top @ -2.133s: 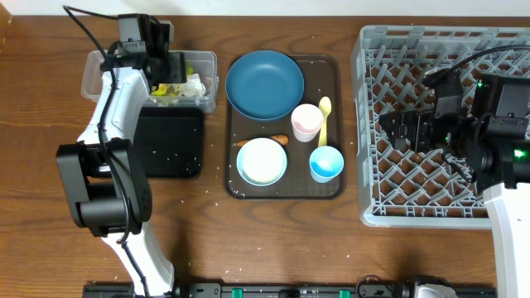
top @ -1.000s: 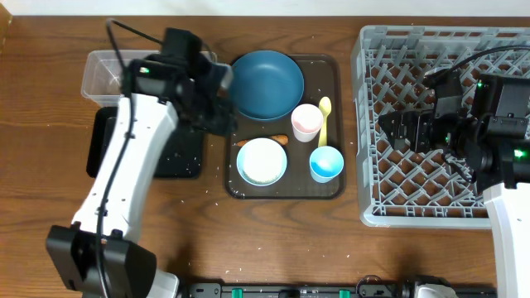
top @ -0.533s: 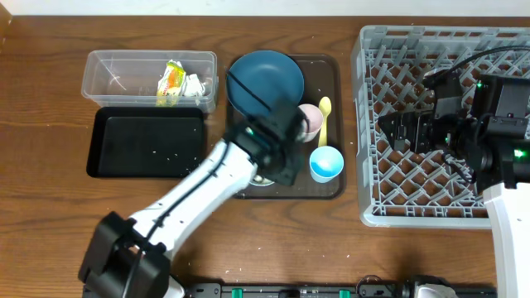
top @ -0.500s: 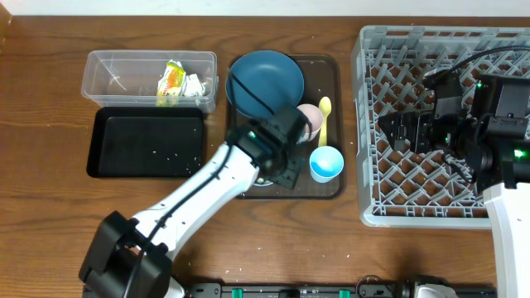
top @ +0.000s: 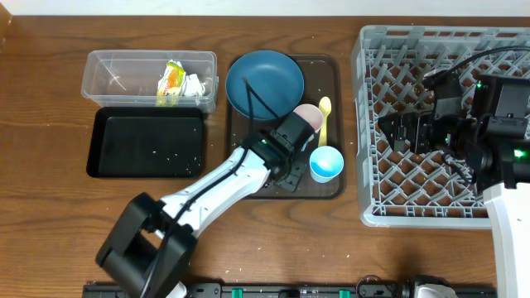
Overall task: Sort waste into correct bins and load items into the dishwasher rack
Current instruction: 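Move left gripper to light-blue rice bowl and grasp its rim, then carry rice bowl left and tip rice onto black tray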
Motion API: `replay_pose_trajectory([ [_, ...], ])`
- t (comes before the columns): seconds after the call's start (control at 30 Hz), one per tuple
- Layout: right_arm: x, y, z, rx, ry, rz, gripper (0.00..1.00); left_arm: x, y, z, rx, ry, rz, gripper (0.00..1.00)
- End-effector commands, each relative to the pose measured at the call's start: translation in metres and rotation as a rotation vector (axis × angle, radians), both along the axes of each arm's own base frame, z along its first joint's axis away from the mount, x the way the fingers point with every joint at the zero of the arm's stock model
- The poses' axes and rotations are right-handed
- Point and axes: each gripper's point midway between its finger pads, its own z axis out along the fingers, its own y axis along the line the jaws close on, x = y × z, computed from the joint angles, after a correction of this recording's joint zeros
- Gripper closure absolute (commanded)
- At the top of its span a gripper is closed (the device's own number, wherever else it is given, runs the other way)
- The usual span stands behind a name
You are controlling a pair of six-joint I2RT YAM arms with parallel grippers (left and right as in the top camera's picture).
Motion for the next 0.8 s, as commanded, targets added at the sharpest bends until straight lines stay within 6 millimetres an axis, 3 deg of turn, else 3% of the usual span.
replay_pose_trajectory([
  [0.0,0.001,-0.002,0.007,-0.008,-0.025,0.003,0.05,0.009,0.013,-0.006,0.052,-0.026,-0.034,0.47],
  [0.17,0.001,-0.002,0.007,-0.008,-0.025,0.003,0.05,0.016,0.016,-0.012,0.059,-0.031,-0.018,0.54],
  [0.33,0.001,-0.002,0.007,-0.008,-0.025,0.004,0.05,0.013,0.016,-0.030,0.082,0.004,-0.057,0.56],
  [0.47,0.001,-0.002,0.007,-0.008,-0.025,0.004,0.05,0.013,0.016,-0.031,0.085,0.005,-0.059,0.57],
  [0.77,0.001,-0.002,0.007,-0.009,-0.025,0.003,0.05,0.014,0.017,-0.031,0.087,0.002,-0.058,0.90],
])
